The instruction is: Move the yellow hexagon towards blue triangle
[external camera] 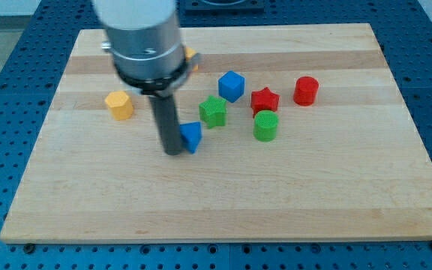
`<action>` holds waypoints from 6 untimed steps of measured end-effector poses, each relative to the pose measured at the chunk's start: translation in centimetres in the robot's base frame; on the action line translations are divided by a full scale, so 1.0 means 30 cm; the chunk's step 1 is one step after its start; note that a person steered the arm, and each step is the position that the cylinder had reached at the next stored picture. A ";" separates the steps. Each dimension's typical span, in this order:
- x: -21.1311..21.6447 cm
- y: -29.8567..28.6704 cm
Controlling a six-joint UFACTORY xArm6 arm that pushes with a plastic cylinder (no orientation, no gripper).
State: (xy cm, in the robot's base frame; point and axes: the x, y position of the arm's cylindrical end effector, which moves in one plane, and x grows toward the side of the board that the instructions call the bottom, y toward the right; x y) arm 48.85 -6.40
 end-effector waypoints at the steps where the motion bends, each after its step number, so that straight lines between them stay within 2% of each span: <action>1: -0.013 0.064; 2: -0.021 -0.139; 3: -0.114 -0.452; 4: -0.153 -0.634; 5: -0.345 -0.549; 6: -0.307 -0.440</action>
